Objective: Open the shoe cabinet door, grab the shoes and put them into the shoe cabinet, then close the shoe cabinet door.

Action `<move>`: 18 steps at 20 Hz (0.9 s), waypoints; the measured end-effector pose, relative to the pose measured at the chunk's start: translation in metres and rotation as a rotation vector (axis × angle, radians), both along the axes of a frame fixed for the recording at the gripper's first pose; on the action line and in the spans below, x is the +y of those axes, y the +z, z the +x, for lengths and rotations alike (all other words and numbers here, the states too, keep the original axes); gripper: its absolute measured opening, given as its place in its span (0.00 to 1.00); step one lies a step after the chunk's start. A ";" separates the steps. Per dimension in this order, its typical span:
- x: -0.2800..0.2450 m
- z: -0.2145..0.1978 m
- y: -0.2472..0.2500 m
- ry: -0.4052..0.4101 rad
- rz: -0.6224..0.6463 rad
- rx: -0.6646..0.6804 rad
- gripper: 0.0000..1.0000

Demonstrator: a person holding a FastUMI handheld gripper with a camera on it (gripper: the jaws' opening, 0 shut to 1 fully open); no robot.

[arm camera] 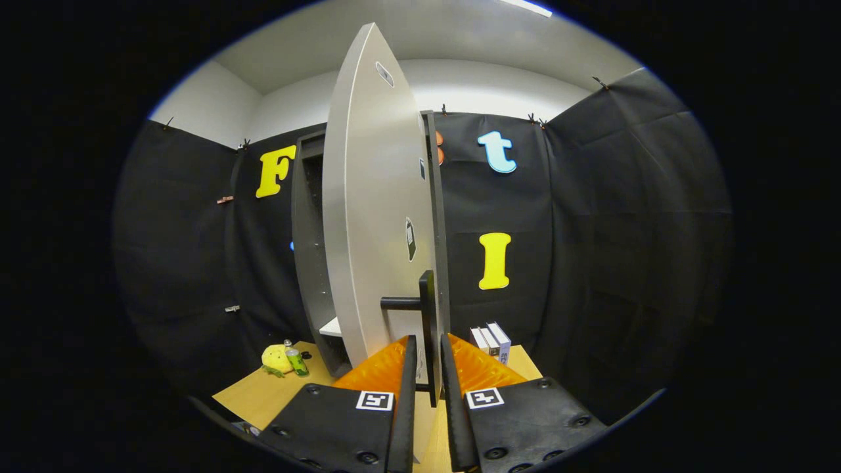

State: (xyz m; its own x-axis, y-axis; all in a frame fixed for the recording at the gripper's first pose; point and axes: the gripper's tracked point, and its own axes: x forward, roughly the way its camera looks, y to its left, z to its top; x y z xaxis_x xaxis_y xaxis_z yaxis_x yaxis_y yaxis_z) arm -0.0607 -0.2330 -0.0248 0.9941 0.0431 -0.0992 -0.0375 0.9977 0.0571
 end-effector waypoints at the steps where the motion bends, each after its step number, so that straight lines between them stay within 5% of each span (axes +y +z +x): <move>1: -0.004 -0.006 0.002 -0.007 0.003 -0.008 0.26; 9: 0.000 -0.055 0.014 0.010 -0.035 -0.099 0.25; 18: 0.112 -0.071 -0.098 0.217 -0.008 0.070 0.26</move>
State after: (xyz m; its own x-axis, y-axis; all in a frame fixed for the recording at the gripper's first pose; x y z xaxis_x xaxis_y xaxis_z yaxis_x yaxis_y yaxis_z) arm -0.1318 -0.1209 -0.1227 0.9524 0.2539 -0.1689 -0.2473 0.9671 0.0595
